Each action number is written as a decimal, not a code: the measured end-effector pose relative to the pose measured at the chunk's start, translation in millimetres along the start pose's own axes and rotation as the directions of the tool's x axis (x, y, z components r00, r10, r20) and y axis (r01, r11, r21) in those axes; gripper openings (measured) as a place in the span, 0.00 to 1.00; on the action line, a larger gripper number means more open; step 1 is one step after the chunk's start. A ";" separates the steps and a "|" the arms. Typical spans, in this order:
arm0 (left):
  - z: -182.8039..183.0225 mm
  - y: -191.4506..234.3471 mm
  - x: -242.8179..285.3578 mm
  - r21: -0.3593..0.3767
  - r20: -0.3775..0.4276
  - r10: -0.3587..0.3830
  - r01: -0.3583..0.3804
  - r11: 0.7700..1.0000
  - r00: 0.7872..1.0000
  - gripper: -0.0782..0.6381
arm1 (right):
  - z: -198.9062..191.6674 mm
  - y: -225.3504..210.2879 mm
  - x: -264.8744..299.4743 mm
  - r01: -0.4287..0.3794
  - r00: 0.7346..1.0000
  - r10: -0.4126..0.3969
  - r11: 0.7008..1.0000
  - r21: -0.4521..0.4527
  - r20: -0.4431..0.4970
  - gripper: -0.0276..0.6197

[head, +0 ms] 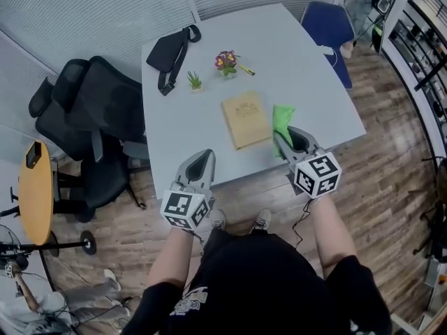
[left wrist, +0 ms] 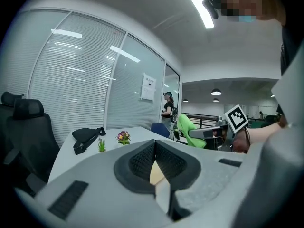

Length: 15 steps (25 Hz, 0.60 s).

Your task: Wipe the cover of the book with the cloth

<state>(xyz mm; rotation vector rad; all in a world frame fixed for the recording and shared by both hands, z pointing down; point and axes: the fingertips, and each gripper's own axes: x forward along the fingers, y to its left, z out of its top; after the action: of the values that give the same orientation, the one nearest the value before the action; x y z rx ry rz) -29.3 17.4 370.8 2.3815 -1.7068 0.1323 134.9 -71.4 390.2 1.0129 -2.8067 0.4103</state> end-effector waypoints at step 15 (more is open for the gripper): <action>-16.0 28.4 -74.3 -0.012 0.000 -0.110 0.110 0.994 0.994 0.12 | -29.3 102.2 -6.6 0.094 0.996 -0.094 0.995 0.027 0.006 0.19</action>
<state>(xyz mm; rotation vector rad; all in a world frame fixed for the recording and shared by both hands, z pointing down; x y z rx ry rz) -79.7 81.0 375.3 2.4597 -1.5668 0.1054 75.2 16.7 395.4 1.1483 -2.7535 0.4348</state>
